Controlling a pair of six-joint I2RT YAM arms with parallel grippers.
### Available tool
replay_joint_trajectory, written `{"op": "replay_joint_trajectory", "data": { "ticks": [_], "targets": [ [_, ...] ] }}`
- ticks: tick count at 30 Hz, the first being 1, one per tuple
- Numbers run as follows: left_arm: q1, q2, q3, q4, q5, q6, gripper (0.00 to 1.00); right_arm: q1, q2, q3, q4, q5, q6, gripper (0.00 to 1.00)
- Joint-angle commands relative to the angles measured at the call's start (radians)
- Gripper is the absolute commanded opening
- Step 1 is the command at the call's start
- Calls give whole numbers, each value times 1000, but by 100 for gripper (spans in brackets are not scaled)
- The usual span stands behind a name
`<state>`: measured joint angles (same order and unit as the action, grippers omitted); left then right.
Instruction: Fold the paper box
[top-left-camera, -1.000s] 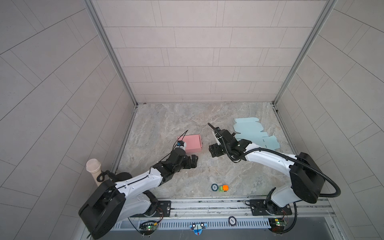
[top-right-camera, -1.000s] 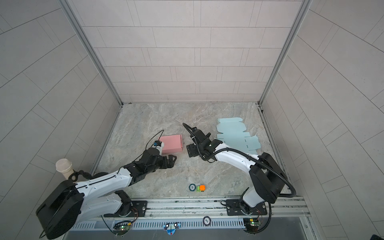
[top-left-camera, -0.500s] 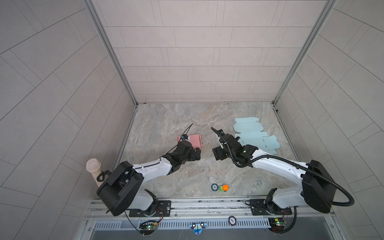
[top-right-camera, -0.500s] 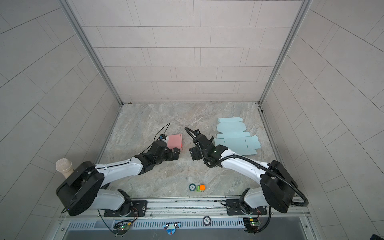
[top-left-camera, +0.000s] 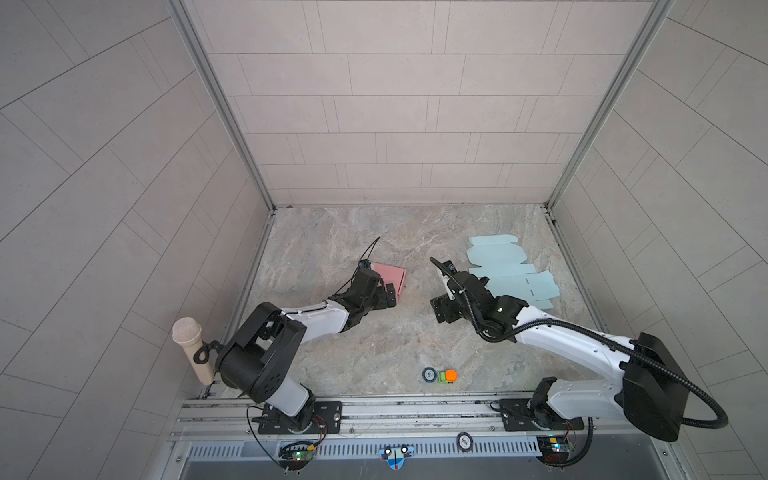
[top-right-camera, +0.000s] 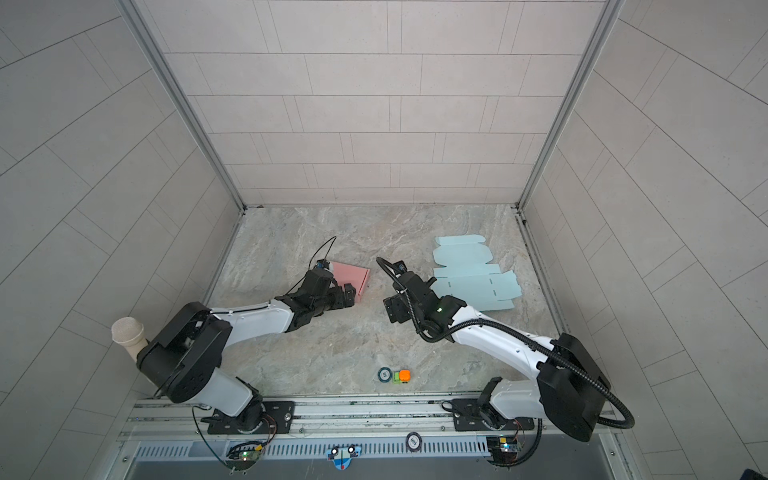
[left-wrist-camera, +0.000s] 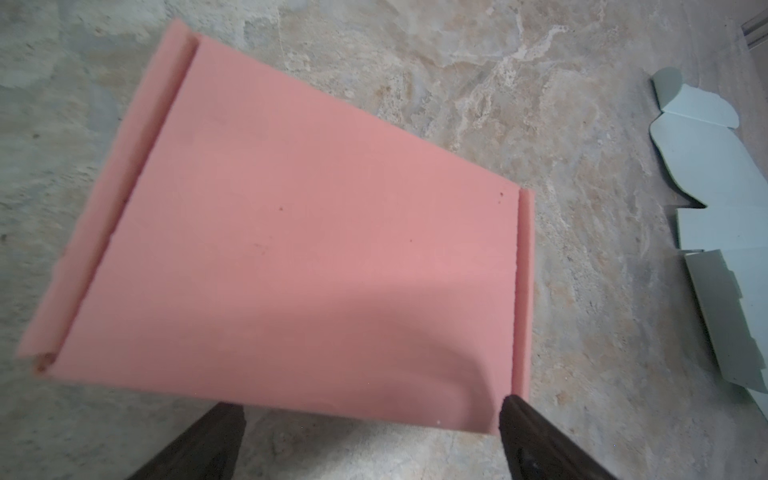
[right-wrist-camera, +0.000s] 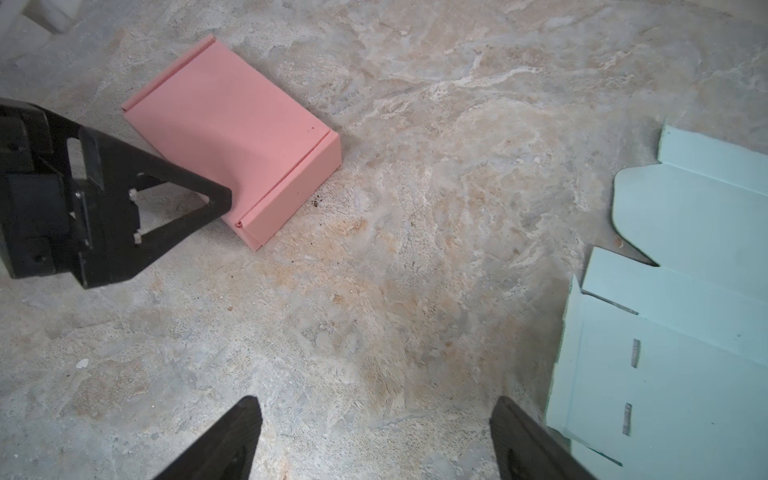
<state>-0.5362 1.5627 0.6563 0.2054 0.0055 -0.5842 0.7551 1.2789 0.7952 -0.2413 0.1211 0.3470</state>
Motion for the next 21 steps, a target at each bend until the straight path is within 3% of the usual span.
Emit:
{"op": "replay_joint_trajectory", "data": {
  "ticks": [1,12,21],
  "targets": [
    [20,32,52,-3,-14,31,100,-12,-27,-10,13,15,-18,89],
    [27,111,149,-9,9,28,100,-46,-33,-37,30,-2,-24,89],
    [27,-47,18,-34,62,49,100,-70,-55,-55,36,-24,-25,89]
  ]
}}
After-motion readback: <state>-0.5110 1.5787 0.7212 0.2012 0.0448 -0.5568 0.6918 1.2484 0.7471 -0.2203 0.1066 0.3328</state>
